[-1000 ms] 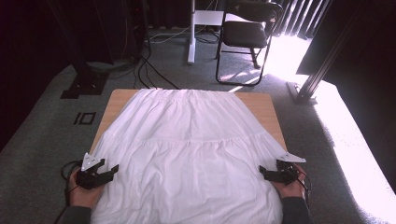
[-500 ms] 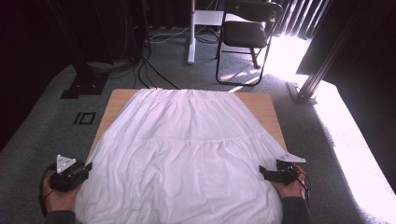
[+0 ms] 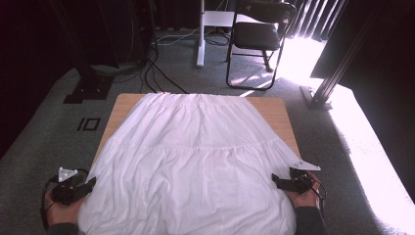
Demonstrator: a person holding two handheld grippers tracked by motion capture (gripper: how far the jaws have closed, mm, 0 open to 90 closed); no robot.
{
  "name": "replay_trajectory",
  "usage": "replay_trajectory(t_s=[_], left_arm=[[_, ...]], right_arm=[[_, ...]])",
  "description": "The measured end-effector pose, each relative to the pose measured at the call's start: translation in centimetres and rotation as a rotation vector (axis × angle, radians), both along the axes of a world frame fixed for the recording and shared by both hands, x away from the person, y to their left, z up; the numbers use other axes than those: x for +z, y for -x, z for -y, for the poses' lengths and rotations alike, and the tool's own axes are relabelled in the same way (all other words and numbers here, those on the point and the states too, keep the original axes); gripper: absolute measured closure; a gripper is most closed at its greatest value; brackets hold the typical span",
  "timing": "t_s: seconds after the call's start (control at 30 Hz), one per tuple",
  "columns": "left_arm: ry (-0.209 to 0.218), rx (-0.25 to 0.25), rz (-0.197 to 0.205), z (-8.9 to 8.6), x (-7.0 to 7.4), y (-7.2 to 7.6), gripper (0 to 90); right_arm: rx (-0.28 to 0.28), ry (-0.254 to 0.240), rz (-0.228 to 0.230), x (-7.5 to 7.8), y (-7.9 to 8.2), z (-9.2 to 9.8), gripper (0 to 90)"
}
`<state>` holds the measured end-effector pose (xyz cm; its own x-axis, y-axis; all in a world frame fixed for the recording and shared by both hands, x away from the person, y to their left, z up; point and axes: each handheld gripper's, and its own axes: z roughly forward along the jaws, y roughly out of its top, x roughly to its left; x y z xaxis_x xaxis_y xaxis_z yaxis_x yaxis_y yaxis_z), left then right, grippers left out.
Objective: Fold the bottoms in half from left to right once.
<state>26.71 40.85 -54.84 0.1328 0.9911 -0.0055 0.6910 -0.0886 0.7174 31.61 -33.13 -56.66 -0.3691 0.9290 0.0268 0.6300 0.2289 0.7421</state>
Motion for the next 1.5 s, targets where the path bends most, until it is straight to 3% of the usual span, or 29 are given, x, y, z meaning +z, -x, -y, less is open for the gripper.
replay_trajectory(t_s=[0.07,0.2,0.27,0.33,0.37,0.4,0.43,0.47,0.57,0.63,0.83,1.03,1.2,1.3,1.5], left_arm=[[0.022,0.006,-0.003,-0.1,-0.1,-0.1,47.3],[0.143,0.014,-0.019,-0.7,-0.4,-0.1,48.0],[0.15,0.019,-0.016,-0.8,-0.5,0.0,50.1],[0.111,0.025,-0.018,-0.6,-0.2,0.0,54.0],[0.064,0.031,-0.021,-0.6,0.2,0.2,63.6],[0.064,0.031,-0.021,-0.6,0.2,0.2,67.6],[0.044,0.034,-0.022,-0.5,0.3,0.3,73.0],[0.019,0.034,-0.018,-0.5,0.3,0.4,73.0],[0.009,0.004,-0.022,-0.2,0.4,0.5,89.5],[-0.031,0.0,-0.024,0.1,0.6,0.5,90.0],[-0.09,0.065,0.097,-0.7,3.6,1.6,90.0],[-0.167,0.125,0.147,-2.2,6.6,1.4,90.0],[-0.173,0.145,0.188,-2.9,8.7,1.3,90.0],[-0.175,0.118,0.205,-2.2,9.6,1.2,90.0],[-0.117,0.012,0.253,0.1,11.9,1.4,90.0]], right_arm=[[0.0,-0.001,0.0,0.0,0.0,0.0,13.9],[0.0,-0.001,0.0,0.0,0.0,0.0,13.9],[0.0,-0.002,0.0,0.0,0.0,0.0,13.9],[-0.001,-0.002,0.0,0.0,0.0,0.0,13.9],[-0.001,-0.002,0.0,0.0,0.0,0.0,13.9],[-0.001,-0.002,0.0,0.0,0.0,0.0,13.9],[-0.001,-0.001,0.0,0.0,0.0,0.0,13.9],[-0.001,-0.001,0.0,0.0,0.0,0.0,13.9],[-0.001,-0.001,0.001,0.0,0.0,0.0,14.0],[-0.003,-0.001,0.001,0.0,0.1,0.0,14.1],[-0.005,-0.001,0.002,0.0,0.3,-0.2,14.2],[0.004,-0.017,0.001,0.0,1.0,-1.1,14.2],[0.021,-0.001,0.002,0.0,1.8,-2.6,14.2],[0.04,0.008,0.004,0.0,2.3,-3.8,14.1],[0.051,0.006,0.003,0.0,2.4,-4.4,14.1]])
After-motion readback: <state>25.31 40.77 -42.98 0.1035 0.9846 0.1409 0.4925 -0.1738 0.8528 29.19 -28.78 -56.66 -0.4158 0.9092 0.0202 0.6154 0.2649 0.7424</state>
